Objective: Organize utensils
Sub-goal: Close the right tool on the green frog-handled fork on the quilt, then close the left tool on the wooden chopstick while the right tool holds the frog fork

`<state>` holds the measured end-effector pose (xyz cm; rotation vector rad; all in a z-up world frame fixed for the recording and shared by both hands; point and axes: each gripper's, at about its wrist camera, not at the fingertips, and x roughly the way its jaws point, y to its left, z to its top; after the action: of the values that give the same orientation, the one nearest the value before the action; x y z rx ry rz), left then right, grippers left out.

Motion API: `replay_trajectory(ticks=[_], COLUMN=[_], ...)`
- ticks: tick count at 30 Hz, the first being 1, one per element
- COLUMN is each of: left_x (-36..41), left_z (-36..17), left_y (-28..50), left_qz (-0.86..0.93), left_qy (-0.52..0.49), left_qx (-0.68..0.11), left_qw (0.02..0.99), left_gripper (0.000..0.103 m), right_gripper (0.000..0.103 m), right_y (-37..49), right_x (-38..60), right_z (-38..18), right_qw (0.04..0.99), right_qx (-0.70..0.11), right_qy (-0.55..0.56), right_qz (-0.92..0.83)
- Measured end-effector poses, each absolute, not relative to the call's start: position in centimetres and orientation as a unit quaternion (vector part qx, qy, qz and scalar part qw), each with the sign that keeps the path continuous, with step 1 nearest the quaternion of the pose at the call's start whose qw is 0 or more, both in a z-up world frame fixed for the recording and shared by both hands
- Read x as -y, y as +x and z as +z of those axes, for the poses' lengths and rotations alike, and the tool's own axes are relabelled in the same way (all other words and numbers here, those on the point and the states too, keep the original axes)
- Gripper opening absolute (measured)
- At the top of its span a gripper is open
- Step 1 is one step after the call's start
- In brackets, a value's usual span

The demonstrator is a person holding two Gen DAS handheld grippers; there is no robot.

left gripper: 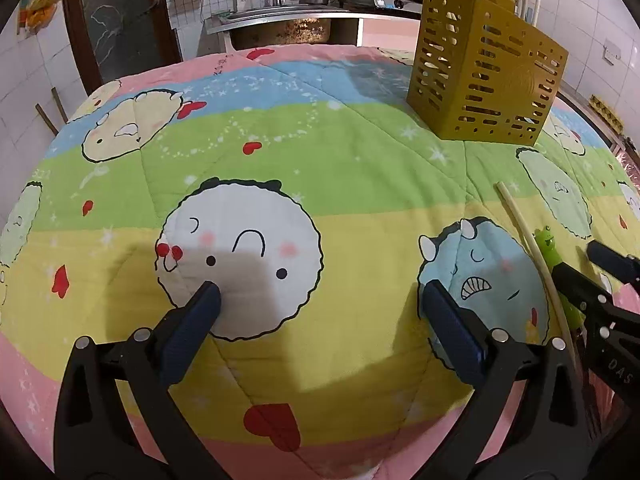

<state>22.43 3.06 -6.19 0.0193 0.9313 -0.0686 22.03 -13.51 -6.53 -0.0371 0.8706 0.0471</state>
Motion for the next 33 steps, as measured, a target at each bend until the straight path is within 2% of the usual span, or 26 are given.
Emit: replay_trajectory(ticks=[2,5,7,8,13,20,23,30,32,33], left_x=[-3.1,-3.2,-3.2,-3.2,-2.5,-0.2,1.6,7.2,8.3,8.6], left_z=[-6.3,-6.4,-6.5,-6.5,-6.0,-4.6,-4.3,-3.8,-4.1,-4.3], left_y=[22.5,22.6,22.6,22.7,22.4,22.2,22.5,22.4,22.5,22.6], left_qz=[-0.035,-0.037,-0.039,-0.040,-0.042,-0.046,-0.048,-0.067,-0.068,-0.069], left_qy=[0.008,0.010,0.009,0.009,0.023,-0.013,-0.017,0.011,0.023,0.025], left_qx=[-0.450,-0.453,-0.454,-0.456,-0.447,-0.440,-0.442,-0.441,-0.442,-0.446], left_qw=[0.892,0.891,0.890,0.889,0.893,0.897,0.895,0.895,0.894,0.892], left_gripper=[0.098,0.098,0.098,0.098,0.097,0.094,0.086,0.085,0.079,0.072], right_gripper=[0.040,0.034,0.020,0.017,0.017,0.017,0.017,0.017,0.017,0.017], right_y=[22.4,22.5,22.6,22.6,22.5,22.5,22.4,22.4,22.3,22.2], right_x=[13.2,12.8,12.7,12.8,14.6,18.7,20.4,23.4,24.0,24.1], right_z=[-7.0,-7.2,-7.0,-6.9,-6.5,-6.3,-6.1,-6.6,-6.9,-7.0], right_qw=[0.900,0.902,0.903,0.903,0.906,0.907,0.909,0.906,0.905,0.905], right_qx=[-0.434,-0.431,-0.429,-0.429,-0.423,-0.421,-0.417,-0.421,-0.422,-0.423], right_qy=[-0.019,-0.028,-0.028,-0.028,-0.016,-0.002,-0.001,0.014,0.022,0.024], right_qz=[0.025,0.022,0.024,0.022,0.021,-0.004,-0.017,-0.038,-0.038,-0.039])
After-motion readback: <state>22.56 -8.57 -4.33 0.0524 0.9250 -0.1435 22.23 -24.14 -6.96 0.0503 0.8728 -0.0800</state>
